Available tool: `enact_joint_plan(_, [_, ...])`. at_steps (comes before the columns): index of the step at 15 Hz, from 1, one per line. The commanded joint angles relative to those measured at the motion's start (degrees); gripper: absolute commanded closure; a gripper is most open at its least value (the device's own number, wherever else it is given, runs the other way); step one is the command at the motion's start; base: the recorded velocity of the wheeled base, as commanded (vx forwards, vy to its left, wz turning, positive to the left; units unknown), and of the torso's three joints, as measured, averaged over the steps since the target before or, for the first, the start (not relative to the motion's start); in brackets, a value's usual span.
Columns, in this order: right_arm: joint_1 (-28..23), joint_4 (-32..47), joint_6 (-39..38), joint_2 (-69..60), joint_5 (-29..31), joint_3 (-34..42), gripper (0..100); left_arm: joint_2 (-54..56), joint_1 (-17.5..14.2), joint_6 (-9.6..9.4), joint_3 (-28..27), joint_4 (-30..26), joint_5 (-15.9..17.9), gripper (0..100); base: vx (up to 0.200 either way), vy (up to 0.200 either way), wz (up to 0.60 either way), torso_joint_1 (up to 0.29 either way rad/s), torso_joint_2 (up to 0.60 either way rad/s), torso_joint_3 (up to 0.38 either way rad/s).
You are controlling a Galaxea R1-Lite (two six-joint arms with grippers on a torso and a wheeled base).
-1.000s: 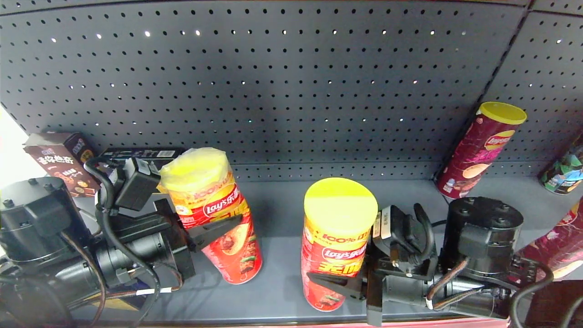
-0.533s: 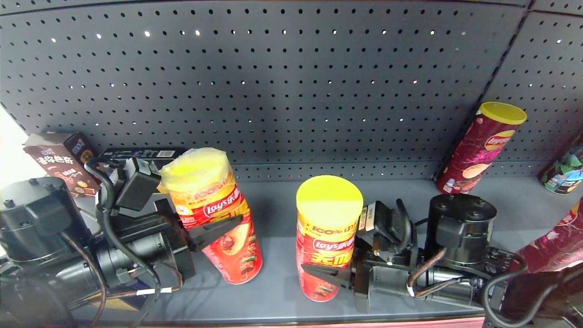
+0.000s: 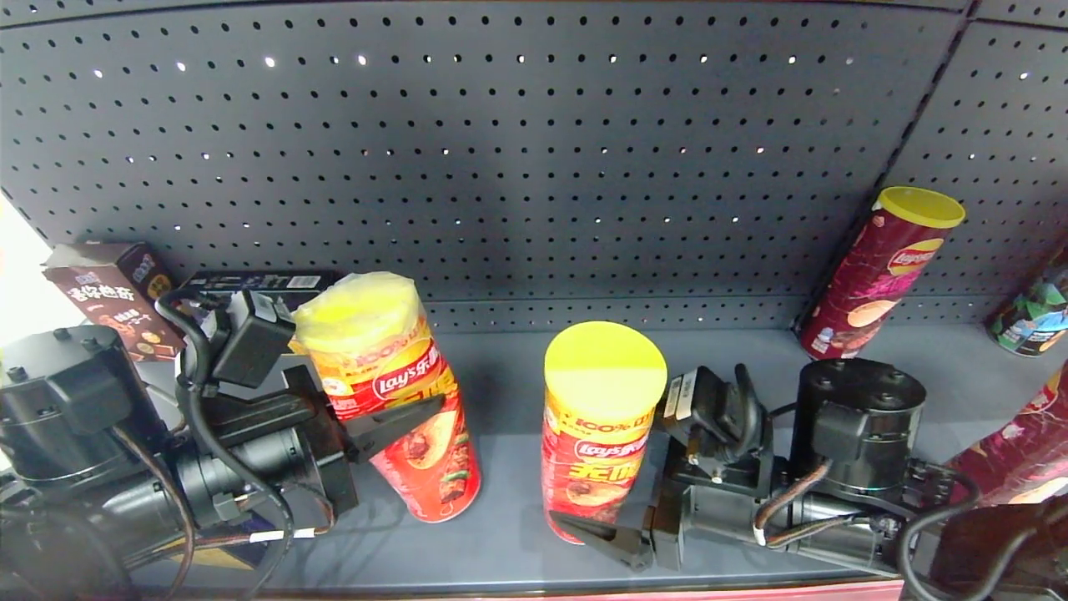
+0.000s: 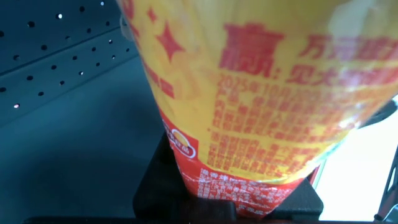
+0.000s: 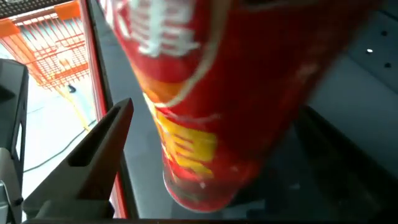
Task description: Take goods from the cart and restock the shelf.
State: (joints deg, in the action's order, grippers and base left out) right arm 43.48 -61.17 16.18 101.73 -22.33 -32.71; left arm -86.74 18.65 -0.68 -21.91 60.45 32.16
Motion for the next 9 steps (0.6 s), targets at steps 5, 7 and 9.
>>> enact_joint_plan(5, [-2.44, 0.79, -0.18, -14.46, 0.18, 5.02, 0, -0.01, 0.07, -0.02, 0.02, 0.02, 0.01, 100, 0.000, 0.000, 0.00, 0.000, 0.00, 0.000])
enact_joint_plan(7, [-2.88, 2.46, -0.18, -19.20, 0.27, 5.72, 0, -0.01, 0.16, -0.02, -0.07, 0.10, 0.10, 100, 0.000, 0.000, 0.00, 0.000, 0.00, 0.000])
enact_joint_plan(9, [-4.46, 6.15, -0.18, -24.30, 0.27, 5.72, 0, -0.01, 0.16, -0.11, 0.02, 0.10, 0.10, 100, 0.000, 0.000, 0.00, 0.000, 0.00, 0.000])
